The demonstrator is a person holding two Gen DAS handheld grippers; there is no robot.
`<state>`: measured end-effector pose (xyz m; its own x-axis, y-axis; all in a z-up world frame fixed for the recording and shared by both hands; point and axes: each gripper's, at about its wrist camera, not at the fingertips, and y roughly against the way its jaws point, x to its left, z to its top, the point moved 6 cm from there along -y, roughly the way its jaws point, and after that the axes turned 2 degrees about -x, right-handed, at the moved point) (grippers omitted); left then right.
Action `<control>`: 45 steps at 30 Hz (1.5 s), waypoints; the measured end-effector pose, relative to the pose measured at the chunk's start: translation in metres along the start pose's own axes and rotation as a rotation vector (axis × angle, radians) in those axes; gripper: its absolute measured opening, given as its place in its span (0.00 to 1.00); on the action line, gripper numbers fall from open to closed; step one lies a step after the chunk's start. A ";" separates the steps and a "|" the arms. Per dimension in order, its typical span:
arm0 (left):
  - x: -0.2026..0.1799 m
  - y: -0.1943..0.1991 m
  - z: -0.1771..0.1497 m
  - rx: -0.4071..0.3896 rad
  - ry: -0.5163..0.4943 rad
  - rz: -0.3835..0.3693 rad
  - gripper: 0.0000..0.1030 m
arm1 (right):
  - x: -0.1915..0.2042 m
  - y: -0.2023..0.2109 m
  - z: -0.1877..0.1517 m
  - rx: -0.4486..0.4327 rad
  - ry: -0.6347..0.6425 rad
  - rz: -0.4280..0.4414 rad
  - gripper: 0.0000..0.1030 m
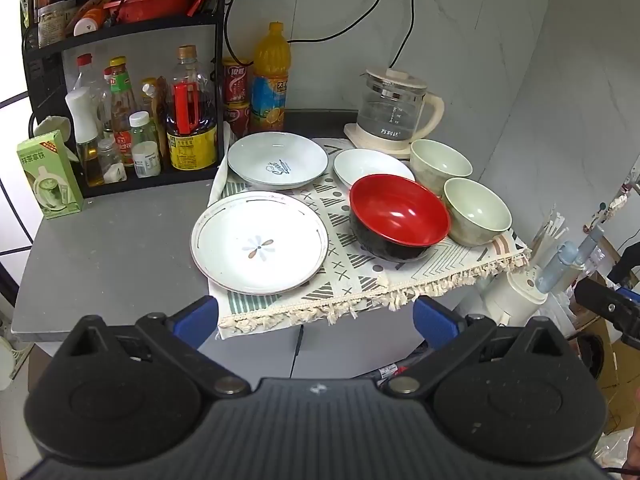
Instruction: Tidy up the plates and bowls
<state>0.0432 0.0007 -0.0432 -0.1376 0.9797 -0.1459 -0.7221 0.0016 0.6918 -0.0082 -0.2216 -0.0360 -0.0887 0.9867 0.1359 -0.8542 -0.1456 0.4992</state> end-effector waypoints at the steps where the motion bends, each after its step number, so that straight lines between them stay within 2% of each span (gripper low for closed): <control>1: 0.000 -0.001 0.001 0.001 0.002 -0.002 0.99 | 0.000 0.000 0.000 0.001 -0.004 0.003 1.00; 5: 0.005 -0.004 0.005 -0.002 0.015 -0.017 0.99 | -0.003 0.001 -0.004 -0.002 -0.025 0.019 1.00; 8: 0.011 -0.009 0.009 -0.004 0.015 -0.016 0.99 | -0.005 0.005 0.002 -0.016 -0.021 -0.001 1.00; 11: -0.007 0.001 -0.004 -0.018 -0.014 0.011 0.99 | -0.003 0.004 0.002 -0.028 -0.026 -0.010 1.00; 37: -0.010 0.000 0.002 -0.019 -0.027 -0.008 0.99 | -0.010 -0.005 -0.003 0.011 -0.016 0.001 1.00; 45: -0.005 0.000 -0.003 -0.003 -0.004 0.010 0.99 | -0.006 -0.002 -0.003 0.009 -0.011 -0.002 1.00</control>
<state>0.0421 -0.0052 -0.0444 -0.1422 0.9805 -0.1355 -0.7228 -0.0093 0.6910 -0.0074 -0.2274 -0.0409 -0.0818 0.9861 0.1443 -0.8498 -0.1447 0.5069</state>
